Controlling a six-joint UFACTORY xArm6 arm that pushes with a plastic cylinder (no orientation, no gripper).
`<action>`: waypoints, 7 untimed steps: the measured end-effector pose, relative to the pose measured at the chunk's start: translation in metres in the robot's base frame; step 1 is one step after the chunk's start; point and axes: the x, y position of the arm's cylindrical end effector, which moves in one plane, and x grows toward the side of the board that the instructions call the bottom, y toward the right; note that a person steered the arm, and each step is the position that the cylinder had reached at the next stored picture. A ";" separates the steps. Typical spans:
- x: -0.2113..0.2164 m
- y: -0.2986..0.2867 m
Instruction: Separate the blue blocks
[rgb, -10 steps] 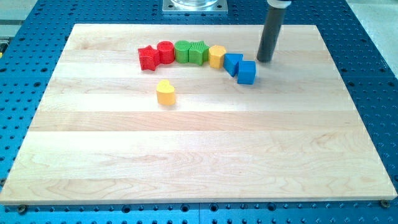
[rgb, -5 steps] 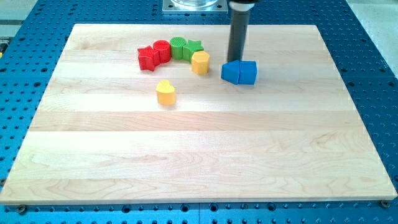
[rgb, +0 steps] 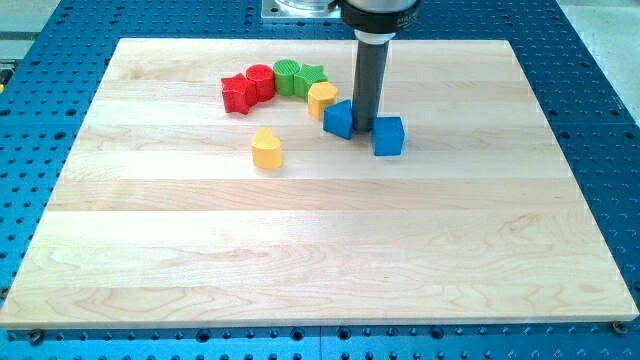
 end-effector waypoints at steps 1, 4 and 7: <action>0.012 -0.003; 0.043 -0.068; 0.140 -0.049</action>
